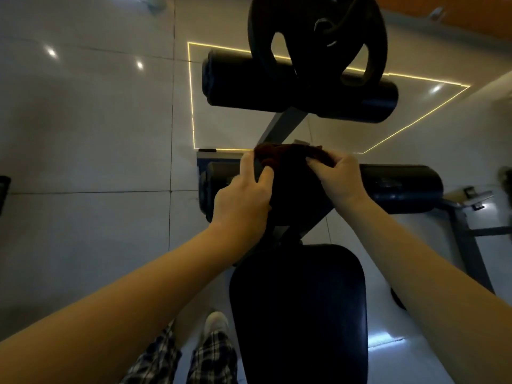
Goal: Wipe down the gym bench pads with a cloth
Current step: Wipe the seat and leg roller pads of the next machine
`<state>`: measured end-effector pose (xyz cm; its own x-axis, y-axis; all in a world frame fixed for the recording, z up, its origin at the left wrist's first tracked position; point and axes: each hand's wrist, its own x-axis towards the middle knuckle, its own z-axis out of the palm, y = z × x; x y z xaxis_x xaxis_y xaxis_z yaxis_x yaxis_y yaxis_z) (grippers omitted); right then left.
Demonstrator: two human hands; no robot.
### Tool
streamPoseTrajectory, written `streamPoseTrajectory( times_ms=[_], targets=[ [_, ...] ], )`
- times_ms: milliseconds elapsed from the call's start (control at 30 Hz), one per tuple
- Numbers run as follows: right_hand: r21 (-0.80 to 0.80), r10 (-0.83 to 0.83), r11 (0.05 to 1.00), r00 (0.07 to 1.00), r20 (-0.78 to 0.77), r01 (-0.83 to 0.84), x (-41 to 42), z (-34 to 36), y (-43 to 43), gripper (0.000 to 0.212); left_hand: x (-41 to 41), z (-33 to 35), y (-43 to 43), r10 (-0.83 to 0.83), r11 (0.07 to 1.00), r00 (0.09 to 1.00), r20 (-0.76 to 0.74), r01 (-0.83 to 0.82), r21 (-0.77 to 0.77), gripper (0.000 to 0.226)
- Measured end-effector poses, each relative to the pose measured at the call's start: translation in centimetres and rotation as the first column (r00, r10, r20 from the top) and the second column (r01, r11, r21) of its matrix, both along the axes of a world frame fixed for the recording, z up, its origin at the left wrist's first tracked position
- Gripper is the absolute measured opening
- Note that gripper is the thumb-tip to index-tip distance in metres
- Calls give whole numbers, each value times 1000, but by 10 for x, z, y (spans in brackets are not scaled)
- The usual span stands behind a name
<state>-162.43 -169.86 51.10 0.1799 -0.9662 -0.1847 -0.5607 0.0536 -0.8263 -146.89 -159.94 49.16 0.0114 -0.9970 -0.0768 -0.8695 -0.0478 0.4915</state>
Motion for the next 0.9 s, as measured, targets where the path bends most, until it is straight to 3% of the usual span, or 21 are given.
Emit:
streamPoseTrajectory(
  times_ms=[133,267,333,400,500,600,700,900],
  targets=[
    [-181,44,978,947,-318,-106,2,-13,-3,17,8,-14,2,39,991,999,26,-36,-133,49],
    [-135,-107,988,951,-289,71,9,-17,5,35,26,-22,-1,24,986,999,37,-18,-163,65],
    [-286,-174,955,929,-325,78,16,-21,19,44,39,-26,0,-25,992,998,59,32,-122,81],
    [-401,-114,914,908,-404,-64,25,-30,35,55,54,-31,3,-77,996,994,82,80,-30,103],
    [-336,20,901,798,-602,-276,39,-51,51,78,74,-38,5,-125,988,987,102,114,106,128],
    [-270,10,923,716,-698,-275,48,-66,57,91,84,-44,2,-139,978,990,22,134,157,134],
    [-311,-82,930,711,-698,-198,60,-74,60,90,89,-49,-3,-122,978,988,-96,136,159,132],
    [-471,-232,879,795,-561,-77,96,-84,63,60,90,-64,-8,-55,989,973,-226,85,124,127]
  ],
)
